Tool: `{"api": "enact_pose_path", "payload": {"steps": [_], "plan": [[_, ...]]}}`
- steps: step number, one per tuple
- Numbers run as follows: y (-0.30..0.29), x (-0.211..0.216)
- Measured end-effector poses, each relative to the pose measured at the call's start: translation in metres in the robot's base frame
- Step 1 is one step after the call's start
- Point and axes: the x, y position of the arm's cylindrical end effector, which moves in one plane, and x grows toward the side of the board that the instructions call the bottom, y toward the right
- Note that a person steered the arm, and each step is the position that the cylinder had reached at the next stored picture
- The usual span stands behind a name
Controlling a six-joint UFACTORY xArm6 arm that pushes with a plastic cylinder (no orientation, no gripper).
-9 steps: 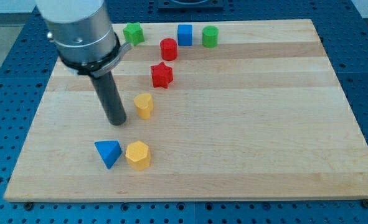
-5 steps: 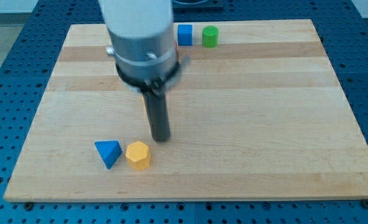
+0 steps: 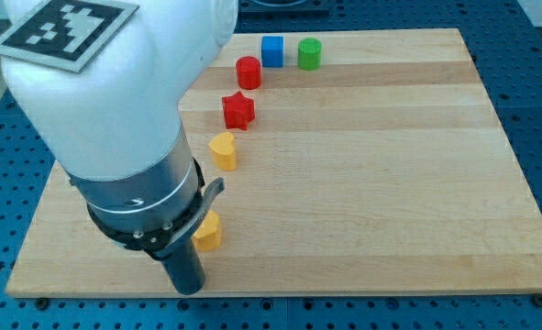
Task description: Move the yellow hexagon down to the yellow heart
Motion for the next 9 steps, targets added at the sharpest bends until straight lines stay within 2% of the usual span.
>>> {"api": "enact_pose_path", "payload": {"steps": [1,2,3,7,8,9], "plan": [[-0.004,0.000],[-0.020,-0.018],[-0.009,-0.033],[0.005,-0.031],[0.024,-0.031],[0.031,-0.047]]}}
